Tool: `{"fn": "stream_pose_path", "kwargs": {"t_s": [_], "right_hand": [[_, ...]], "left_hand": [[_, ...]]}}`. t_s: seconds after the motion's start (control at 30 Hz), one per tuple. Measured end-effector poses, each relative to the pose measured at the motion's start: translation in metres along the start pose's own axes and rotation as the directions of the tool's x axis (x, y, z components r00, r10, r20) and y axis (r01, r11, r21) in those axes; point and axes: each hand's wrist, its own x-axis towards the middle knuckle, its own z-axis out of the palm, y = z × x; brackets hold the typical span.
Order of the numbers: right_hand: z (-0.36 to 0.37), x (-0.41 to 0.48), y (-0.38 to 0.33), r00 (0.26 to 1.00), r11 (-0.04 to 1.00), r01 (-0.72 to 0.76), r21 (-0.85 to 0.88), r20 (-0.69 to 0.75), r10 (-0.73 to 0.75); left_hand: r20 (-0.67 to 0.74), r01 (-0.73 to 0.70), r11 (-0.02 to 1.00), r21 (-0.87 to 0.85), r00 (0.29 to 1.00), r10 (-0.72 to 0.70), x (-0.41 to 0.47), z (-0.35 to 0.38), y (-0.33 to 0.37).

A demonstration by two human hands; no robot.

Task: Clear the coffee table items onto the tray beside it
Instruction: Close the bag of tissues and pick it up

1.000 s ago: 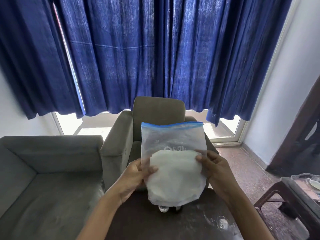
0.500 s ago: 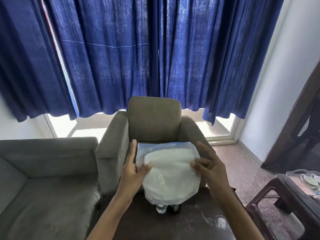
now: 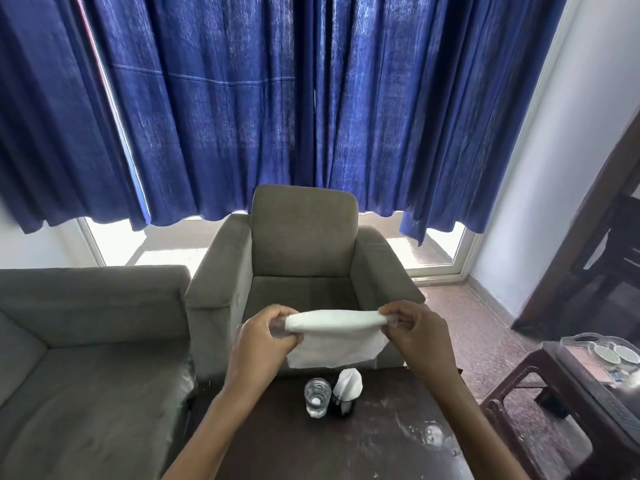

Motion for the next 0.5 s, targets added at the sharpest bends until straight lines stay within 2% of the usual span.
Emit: {"fn": "stream_pose_path", "kwargs": {"t_s": [0.13,0.23,0.3,0.37,0.43,0.5], "right_hand": [[-0.001,0.000,0.001,0.998,0.999,0.015,-0.050,0.058,-0.012],[-0.010,0.002,0.000,0.989,0.998,-0.011,0.060,0.145,0.002],[-0.017,0.004,-0.003,0.970,0.962,-0.114,0.249,0.239,0.053],[-0.022,0.005,-0.002,0.939,0.866,-0.252,0.431,0.326,0.110],[-0.023,0.004,0.004,0.917,0.772,-0.349,0.530,0.361,0.167],[-0.019,0.001,0.011,0.900,0.690,-0.419,0.590,0.372,0.228]], "left_hand": [[0.035,0.047,0.997,0.056,0.998,-0.049,0.002,0.004,-0.009],[0.089,0.071,0.995,0.070,0.993,-0.077,0.002,0.000,-0.015],[0.229,0.118,0.991,-0.070,0.968,-0.099,0.004,-0.006,-0.018],[0.356,0.229,0.922,-0.313,0.928,-0.110,0.004,-0.011,-0.016],[0.405,0.332,0.825,-0.457,0.904,-0.140,-0.001,-0.012,-0.012],[0.397,0.352,0.793,-0.497,0.905,-0.153,-0.006,-0.008,-0.010]]}}
